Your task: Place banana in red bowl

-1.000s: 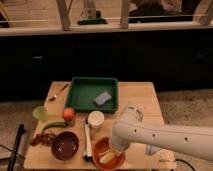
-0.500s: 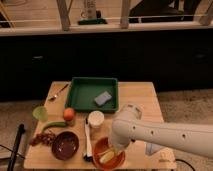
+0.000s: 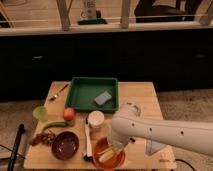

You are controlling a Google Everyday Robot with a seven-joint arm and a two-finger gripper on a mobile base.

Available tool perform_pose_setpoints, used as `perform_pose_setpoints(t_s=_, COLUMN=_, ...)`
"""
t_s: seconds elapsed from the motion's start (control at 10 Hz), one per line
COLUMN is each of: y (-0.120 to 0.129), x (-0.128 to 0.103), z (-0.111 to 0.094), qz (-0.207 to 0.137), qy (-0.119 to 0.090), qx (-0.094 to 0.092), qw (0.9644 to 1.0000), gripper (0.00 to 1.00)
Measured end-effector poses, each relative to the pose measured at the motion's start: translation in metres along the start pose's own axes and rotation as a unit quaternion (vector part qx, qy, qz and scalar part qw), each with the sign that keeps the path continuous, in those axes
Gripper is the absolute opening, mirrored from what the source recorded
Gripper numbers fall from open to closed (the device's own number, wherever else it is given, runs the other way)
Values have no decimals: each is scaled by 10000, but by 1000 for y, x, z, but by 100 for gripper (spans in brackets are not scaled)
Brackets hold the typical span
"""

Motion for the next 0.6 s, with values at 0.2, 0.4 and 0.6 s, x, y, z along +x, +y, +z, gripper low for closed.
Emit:
perform_pose_setpoints(t_s=0.2, y=-1, x=0, z=-4, qz=-6, qy=34, qx=5, qw=10000, gripper=80)
perform_pose_setpoints(t_s=0.4, y=-2, x=1, z=-10, qz=-7, qy=67, qx=38, qw=10000, gripper=80)
perform_pose_setpoints(t_s=0.6, y=-1, x=1, z=-14, qz=-24, qy=68, qx=67, qw=10000, gripper=80)
